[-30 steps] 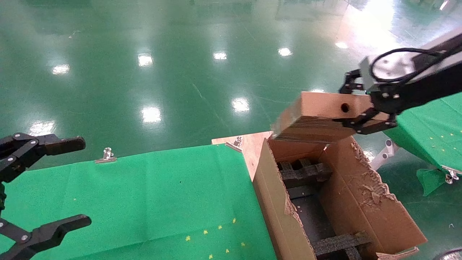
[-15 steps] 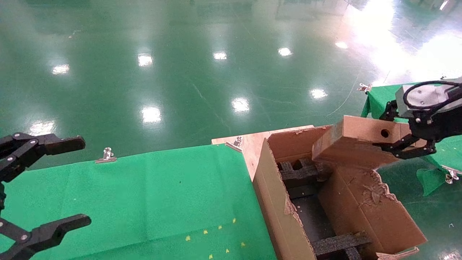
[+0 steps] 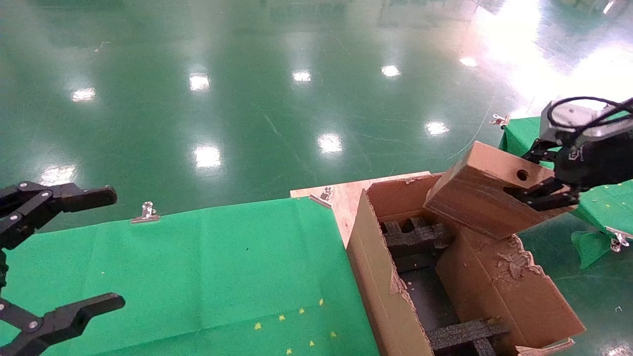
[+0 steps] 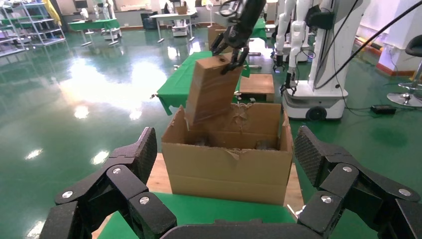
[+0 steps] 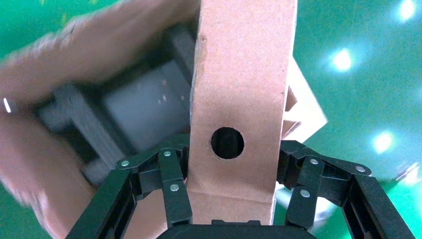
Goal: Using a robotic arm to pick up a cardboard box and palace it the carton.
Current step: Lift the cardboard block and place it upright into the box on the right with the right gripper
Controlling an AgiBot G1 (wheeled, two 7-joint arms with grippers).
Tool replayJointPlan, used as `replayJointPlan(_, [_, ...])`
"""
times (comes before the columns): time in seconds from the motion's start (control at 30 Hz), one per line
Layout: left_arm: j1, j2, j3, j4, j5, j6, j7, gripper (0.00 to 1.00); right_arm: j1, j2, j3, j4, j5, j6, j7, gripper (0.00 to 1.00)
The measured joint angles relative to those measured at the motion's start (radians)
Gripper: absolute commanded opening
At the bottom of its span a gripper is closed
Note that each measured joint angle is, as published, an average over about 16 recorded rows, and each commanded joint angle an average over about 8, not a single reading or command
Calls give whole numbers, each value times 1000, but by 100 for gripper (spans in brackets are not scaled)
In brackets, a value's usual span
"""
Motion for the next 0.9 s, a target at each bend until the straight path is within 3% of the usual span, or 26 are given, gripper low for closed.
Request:
replayJointPlan(0.43, [0, 0, 0, 0, 0, 0, 0, 100, -133, 60, 10, -62, 118, 91, 424, 0])
replayJointPlan(0.63, [0, 0, 0, 0, 0, 0, 0, 100, -160, 81, 6, -48, 132, 112, 512, 0])
replayJointPlan(0.9, [0, 0, 0, 0, 0, 0, 0, 100, -184, 87, -3, -31, 129, 146, 551, 0])
